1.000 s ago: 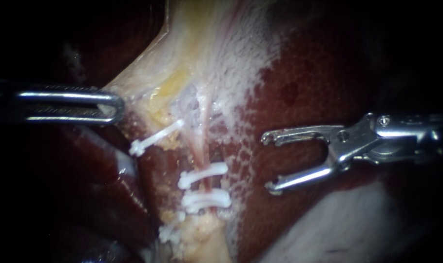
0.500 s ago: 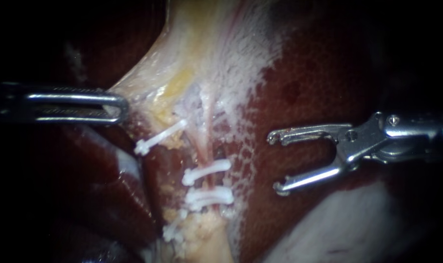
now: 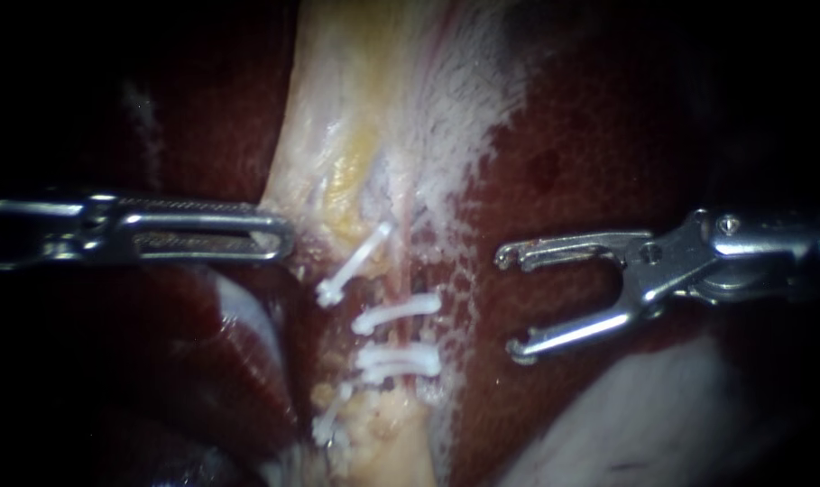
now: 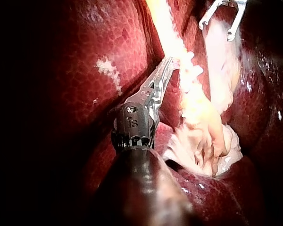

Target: Going back third clip right tube

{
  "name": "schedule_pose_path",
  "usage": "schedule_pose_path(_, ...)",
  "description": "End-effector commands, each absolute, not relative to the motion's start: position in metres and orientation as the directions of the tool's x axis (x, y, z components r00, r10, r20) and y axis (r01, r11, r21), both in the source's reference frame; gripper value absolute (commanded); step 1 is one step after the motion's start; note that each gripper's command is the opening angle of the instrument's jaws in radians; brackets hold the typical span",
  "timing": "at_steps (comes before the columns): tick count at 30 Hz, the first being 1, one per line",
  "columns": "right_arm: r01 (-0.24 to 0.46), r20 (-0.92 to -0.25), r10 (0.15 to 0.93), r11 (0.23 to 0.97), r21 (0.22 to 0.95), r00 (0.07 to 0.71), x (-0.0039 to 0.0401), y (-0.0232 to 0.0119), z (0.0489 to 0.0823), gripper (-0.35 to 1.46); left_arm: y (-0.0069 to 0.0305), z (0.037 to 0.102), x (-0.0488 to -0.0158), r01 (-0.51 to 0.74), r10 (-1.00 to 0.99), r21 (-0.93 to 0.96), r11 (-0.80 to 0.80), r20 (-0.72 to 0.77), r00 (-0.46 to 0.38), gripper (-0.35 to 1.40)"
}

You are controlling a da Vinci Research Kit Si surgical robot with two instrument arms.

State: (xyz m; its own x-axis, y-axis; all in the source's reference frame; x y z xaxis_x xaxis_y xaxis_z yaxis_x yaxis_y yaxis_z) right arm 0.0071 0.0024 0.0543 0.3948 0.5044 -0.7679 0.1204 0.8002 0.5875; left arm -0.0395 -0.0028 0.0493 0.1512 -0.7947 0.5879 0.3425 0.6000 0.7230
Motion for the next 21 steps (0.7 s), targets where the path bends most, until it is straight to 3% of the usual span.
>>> schedule_pose_path(1, 0.121, -0.768, 0.504, 0.800, 0.587, 0.395, 0.0071, 0.0024, 0.0542, 0.60, -0.0028, 0.0493, -0.0397, 0.341, -0.795, 0.724, 0.600, 0.588, 0.151, -0.35)
schedule_pose_path(21, 0.121, -0.768, 0.504, 0.800, 0.587, 0.395, 0.0069, 0.0023, 0.0541, 0.60, -0.0030, 0.0495, -0.0400, 0.339, -0.794, 0.723, 0.602, 0.588, 0.155, -0.35)
